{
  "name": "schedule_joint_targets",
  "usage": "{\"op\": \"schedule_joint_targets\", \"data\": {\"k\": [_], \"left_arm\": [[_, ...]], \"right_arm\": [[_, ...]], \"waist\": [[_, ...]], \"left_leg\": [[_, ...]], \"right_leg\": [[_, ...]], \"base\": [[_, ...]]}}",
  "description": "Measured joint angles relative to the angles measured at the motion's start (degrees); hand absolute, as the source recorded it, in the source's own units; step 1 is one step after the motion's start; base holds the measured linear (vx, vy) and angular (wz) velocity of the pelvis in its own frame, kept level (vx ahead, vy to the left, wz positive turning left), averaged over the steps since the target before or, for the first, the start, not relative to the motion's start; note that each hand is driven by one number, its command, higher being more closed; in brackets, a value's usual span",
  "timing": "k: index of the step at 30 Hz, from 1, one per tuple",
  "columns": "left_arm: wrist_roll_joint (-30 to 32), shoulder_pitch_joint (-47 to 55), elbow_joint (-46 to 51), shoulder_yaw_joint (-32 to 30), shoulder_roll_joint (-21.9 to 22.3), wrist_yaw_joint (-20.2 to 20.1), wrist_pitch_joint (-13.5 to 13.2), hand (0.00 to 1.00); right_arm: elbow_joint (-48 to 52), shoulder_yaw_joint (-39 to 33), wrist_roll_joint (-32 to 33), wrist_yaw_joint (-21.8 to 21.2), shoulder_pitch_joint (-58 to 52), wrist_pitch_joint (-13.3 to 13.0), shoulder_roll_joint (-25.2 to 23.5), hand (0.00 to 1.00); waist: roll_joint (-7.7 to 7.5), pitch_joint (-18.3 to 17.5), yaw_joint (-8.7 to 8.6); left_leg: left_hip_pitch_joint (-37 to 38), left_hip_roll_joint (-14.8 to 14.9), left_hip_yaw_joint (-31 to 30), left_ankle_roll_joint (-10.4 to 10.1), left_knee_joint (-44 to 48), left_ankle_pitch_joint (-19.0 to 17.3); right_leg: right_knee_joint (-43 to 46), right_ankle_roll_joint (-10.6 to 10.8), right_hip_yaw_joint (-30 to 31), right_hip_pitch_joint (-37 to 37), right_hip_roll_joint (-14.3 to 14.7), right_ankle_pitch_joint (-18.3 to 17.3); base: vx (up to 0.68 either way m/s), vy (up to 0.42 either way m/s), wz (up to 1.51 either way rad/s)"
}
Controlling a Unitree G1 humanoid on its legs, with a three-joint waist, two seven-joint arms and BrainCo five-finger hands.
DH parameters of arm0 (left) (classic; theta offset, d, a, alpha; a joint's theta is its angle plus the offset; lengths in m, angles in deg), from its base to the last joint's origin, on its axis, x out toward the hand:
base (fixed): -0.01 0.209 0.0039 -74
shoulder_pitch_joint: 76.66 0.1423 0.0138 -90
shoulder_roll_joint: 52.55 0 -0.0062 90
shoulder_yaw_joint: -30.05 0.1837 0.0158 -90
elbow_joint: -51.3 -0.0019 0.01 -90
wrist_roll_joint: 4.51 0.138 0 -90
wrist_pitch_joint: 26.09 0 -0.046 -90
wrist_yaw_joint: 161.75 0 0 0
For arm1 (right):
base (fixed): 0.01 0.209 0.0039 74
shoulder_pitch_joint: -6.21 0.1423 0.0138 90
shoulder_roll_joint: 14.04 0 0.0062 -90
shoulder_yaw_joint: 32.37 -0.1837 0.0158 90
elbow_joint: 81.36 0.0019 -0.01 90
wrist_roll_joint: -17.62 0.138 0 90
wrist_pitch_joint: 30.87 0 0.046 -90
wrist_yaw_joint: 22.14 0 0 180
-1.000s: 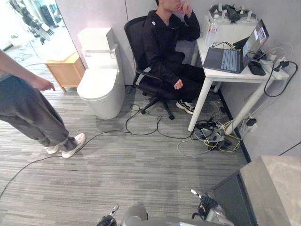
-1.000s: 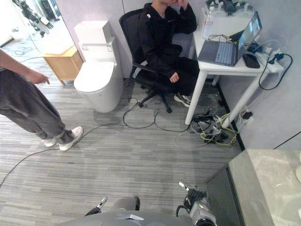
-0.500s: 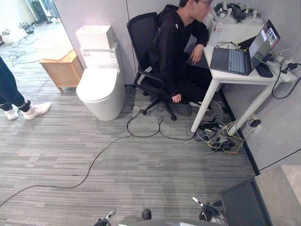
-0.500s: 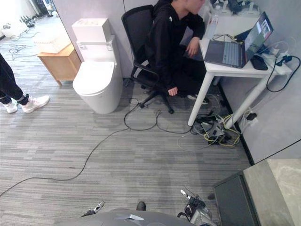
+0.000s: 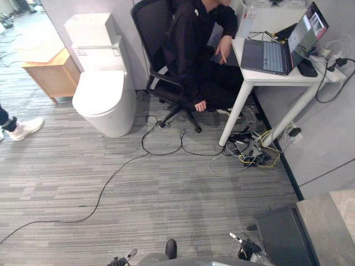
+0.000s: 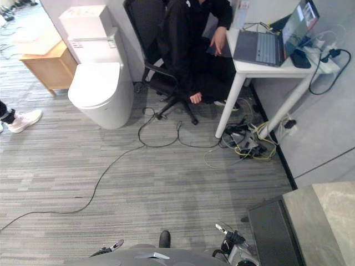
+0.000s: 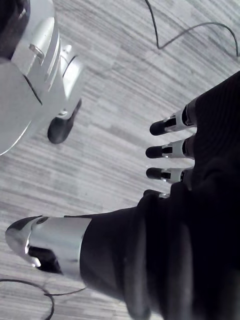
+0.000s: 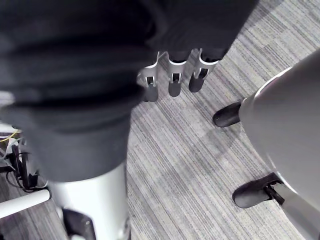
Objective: Organize washtable
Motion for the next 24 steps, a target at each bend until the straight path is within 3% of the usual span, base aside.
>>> {"op": "schedule_joint_targets", "data": {"k": [4,6,7,10,11,14,16,19,20,21,22,23,24], "left_arm": [[1.3,-1.6,0.0,0.3,-0.1,0.0,0.3,0.00],[1.4,-2.1,0.0,0.3,-0.1,0.0,0.4,0.00],[1.5,-2.0,0.0,0.3,0.0,0.0,0.4,0.00],[1.5,-2.0,0.0,0.3,-0.7,0.0,0.3,0.00],[1.5,-2.1,0.0,0.7,-0.8,-0.1,0.3,0.00],[1.8,-3.3,0.2,2.7,-0.7,-0.4,0.1,0.00],[2.2,-3.3,0.2,2.8,-0.5,-0.7,0.2,0.00],[2.2,-3.4,0.3,2.3,-0.6,-1.1,0.4,0.00],[2.2,-3.1,0.3,1.3,-0.3,-1.1,0.5,0.00],[2.1,-2.7,1.0,-1.9,1.3,-1.1,0.6,0.00],[2.1,-1.6,1.8,-2.7,2.2,-1.1,0.5,0.00],[2.1,-1.0,2.6,-2.9,2.6,-1.1,0.4,0.00],[2.1,-0.5,2.9,-2.9,3.0,-1.0,0.4,0.00]], "right_arm": [[0.3,0.0,0.1,0.0,0.3,-0.1,0.1,0.00],[0.8,0.0,0.3,0.0,0.4,-0.5,-0.4,0.00],[1.0,0.0,0.8,0.1,0.4,-0.7,-0.3,0.00],[0.6,0.8,2.3,0.2,1.7,-1.1,-0.3,0.00],[0.6,1.0,2.3,0.3,1.7,-1.1,-0.2,0.00],[0.5,1.1,2.3,0.3,1.1,-1.1,0.9,0.00],[0.5,1.0,2.3,0.3,1.1,-1.1,1.1,0.00],[0.7,1.0,2.4,0.3,1.3,-1.2,0.9,0.00],[0.8,1.2,2.4,0.3,1.1,-1.3,0.9,0.00],[2.6,1.8,2.4,0.4,0.0,-1.2,0.9,0.00],[4.2,2.6,2.4,0.4,-0.9,-1.4,0.9,0.00],[5.1,3.1,2.4,0.4,-1.0,-1.4,0.8,0.00],[5.6,4.4,2.4,0.6,-1.1,-1.5,0.9,0.00]], "waist": [[-0.31,2.2,0.03],[0.26,4.2,0.03],[0.53,4.4,0.03],[-0.49,4.7,-0.16],[-0.43,4.7,-0.26],[1.79,5.7,-1.92],[2.17,5.8,-1.81],[2.31,5.9,-1.16],[2.43,6.1,-0.71],[3.22,6.5,0.34],[4.03,6.7,0.92],[4.39,6.7,1.21],[4.56,6.4,1.62]], "left_leg": [[-0.4,0.7,3.9,0.4,0.7,-1.2],[-0.3,3.0,9.5,0.2,3.5,-3.2],[-0.3,3.7,11.3,0.2,3.8,-3.6],[0.5,4.8,19.9,-0.4,4.1,-4.6],[0.5,4.8,20.8,-0.6,4.4,-4.7],[1.1,5.9,19.9,-1.1,5.6,-4.9],[1.2,7.0,19.6,-2.3,7.4,-5.8],[-3.8,11.9,19.4,-4.6,21.3,-11.9],[-6.6,14.3,18.4,-5.3,29.9,-13.6],[-11.3,17.6,14.5,-3.7,44.5,-13.0],[-13.5,18.1,10.6,-1.2,51.3,-11.3],[-15.0,17.9,8.0,-0.7,55.1,-9.9],[-17.4,16.0,2.7,-1.7,58.6,-10.5]], "right_leg": [[4.7,0.1,3.2,-3.8,0.2,0.2],[11.3,-1.4,2.9,-8.8,1.7,2.0],[11.5,-1.5,1.3,-9.5,1.8,2.8],[7.9,-2.6,-14.9,-9.8,-0.1,3.5],[6.5,-3.2,-16.3,-9.6,0.0,3.7],[1.6,-3.5,-15.7,-6.3,2.1,5.7],[-0.1,-3.7,-15.4,-4.9,3.1,6.0],[0.0,-5.4,-14.5,-4.4,5.4,4.4],[0.7,-5.9,-13.9,-4.0,6.2,3.9],[2.9,-6.6,-11.7,-3.2,7.6,2.5],[4.8,-7.1,-10.0,-2.9,8.3,1.4],[5.9,-7.5,-8.6,-2.9,8.6,0.8],[7.5,-7.8,-5.9,-3.3,9.1,0.0]], "base": [[-0.02,0.064,-0.49],[-0.05,0.065,-1.17],[-0.06,0.004,-1.64],[-0.06,-0.094,-1.43],[-0.03,-0.070,-0.89],[-0.02,-0.080,-0.17],[-0.02,-0.137,-0.07],[-0.03,-0.164,-0.15],[-0.09,-0.221,-0.57],[-0.11,-0.255,-0.80],[-0.10,-0.204,-0.90],[0.01,-0.062,-1.05],[0.08,0.028,-1.31]]}}
